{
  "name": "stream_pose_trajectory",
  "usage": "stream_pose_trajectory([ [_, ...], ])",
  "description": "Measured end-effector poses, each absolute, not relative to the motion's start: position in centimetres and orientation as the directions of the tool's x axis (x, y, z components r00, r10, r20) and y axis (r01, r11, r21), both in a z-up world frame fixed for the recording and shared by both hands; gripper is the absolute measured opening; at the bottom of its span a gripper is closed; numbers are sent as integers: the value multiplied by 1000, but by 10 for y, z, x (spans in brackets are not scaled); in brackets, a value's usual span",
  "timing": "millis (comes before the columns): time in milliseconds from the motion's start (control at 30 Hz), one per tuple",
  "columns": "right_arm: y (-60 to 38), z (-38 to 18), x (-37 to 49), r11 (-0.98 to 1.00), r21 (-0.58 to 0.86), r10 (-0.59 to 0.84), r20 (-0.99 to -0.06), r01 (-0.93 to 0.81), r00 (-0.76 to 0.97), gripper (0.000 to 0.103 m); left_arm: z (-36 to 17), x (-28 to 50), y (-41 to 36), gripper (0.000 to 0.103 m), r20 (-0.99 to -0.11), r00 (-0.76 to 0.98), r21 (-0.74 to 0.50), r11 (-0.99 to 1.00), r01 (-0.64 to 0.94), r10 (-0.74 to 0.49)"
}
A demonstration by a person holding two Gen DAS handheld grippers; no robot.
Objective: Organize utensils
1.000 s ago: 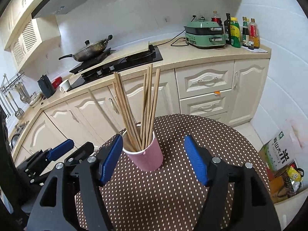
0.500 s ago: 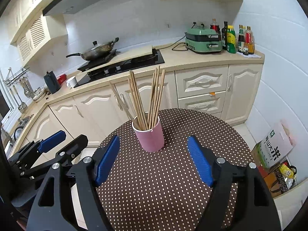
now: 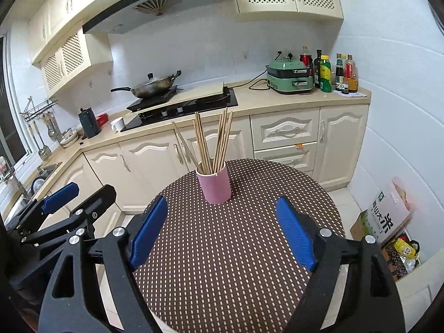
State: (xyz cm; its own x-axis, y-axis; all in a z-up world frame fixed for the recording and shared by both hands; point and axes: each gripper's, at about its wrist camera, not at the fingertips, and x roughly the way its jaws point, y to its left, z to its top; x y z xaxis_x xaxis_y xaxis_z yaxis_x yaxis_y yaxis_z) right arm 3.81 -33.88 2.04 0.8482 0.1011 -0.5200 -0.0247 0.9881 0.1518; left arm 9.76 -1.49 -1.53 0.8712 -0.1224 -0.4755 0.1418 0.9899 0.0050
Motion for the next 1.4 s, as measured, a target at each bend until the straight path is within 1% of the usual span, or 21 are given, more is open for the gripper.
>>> stream_pose_trajectory([
  [233,-343,34,-1,988,156,93,-486,-19,869,79,1,54,-21,77,-443,888,16,989,149,-126],
  [600,-343,45,-36,991,135,70,-425,-14,903,80,14,20,-21,81,-391,910,1,989,148,-136],
  [1400,-339,42,-47,988,154,69,-426,-3,902,82,10,11,-14,81,-390,909,-7,988,156,-147],
])
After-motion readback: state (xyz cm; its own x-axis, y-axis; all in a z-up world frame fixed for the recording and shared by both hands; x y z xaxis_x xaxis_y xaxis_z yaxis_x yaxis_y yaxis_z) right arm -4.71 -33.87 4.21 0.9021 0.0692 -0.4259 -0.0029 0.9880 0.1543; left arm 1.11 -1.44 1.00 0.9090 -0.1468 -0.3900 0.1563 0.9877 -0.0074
